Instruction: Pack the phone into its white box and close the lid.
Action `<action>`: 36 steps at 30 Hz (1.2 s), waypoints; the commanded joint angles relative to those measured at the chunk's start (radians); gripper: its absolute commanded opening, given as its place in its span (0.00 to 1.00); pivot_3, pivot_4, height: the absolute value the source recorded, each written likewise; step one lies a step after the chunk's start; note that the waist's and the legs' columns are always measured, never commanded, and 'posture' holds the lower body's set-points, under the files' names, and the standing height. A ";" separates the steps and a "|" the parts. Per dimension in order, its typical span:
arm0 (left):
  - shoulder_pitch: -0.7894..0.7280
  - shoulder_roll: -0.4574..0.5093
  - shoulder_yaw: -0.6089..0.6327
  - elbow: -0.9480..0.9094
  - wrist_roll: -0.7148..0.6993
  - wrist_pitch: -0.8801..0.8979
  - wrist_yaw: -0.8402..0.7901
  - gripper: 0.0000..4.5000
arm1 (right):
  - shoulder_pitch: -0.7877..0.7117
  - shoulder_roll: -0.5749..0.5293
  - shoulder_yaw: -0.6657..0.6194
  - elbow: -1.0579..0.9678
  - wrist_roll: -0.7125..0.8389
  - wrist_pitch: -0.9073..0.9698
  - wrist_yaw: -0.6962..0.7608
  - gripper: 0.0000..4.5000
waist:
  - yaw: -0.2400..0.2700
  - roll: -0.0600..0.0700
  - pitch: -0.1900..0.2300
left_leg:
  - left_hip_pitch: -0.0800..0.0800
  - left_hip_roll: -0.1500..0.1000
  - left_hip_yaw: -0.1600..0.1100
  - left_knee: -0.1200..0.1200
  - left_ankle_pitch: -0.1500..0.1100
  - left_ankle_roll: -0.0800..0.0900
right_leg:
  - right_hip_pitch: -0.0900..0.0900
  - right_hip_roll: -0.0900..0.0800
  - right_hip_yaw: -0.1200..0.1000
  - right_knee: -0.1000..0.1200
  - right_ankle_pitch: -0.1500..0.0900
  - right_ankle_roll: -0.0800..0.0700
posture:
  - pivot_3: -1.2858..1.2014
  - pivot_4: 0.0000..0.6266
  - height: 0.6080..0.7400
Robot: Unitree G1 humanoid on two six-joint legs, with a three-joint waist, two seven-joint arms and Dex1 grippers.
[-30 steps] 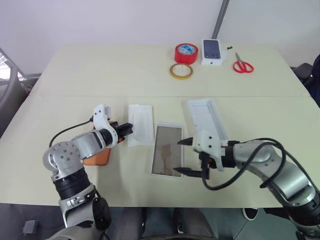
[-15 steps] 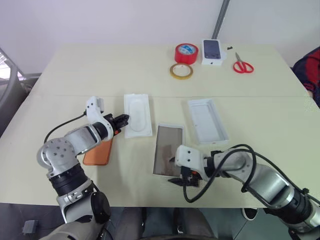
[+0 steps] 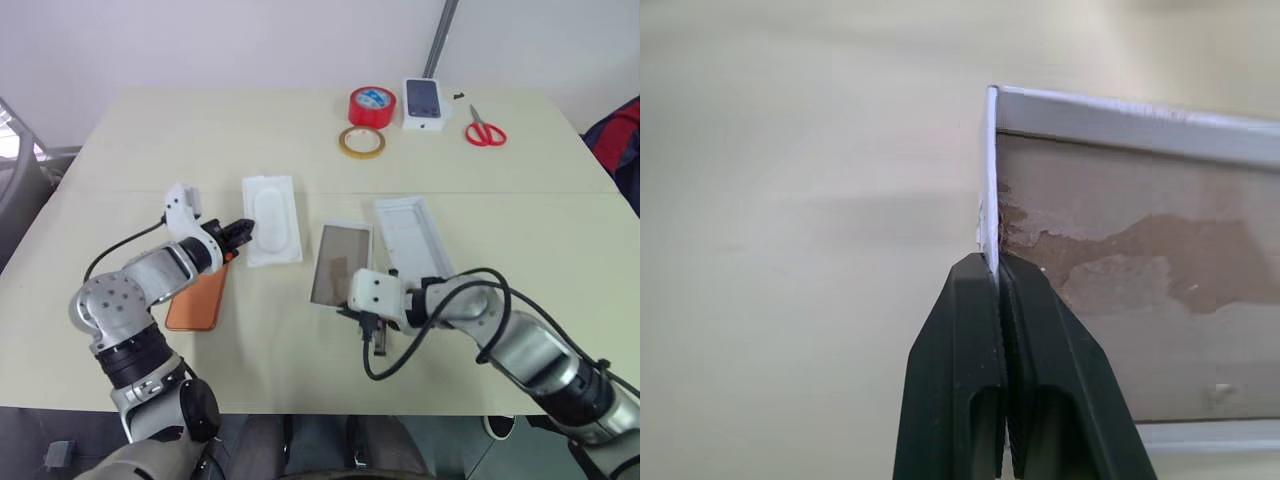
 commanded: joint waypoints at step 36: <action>0.001 -0.204 -0.114 -0.137 0.026 0.185 0.044 0.30 | 0.040 -0.019 -0.308 0.048 0.066 -0.083 0.072 0.68 | 0.000 -0.001 0.000 | -0.001 0.000 0.000 0.000 0.000 -0.001 | 0.000 0.000 0.000 -0.001 0.000 0.000 | 0.52 0.24 1.00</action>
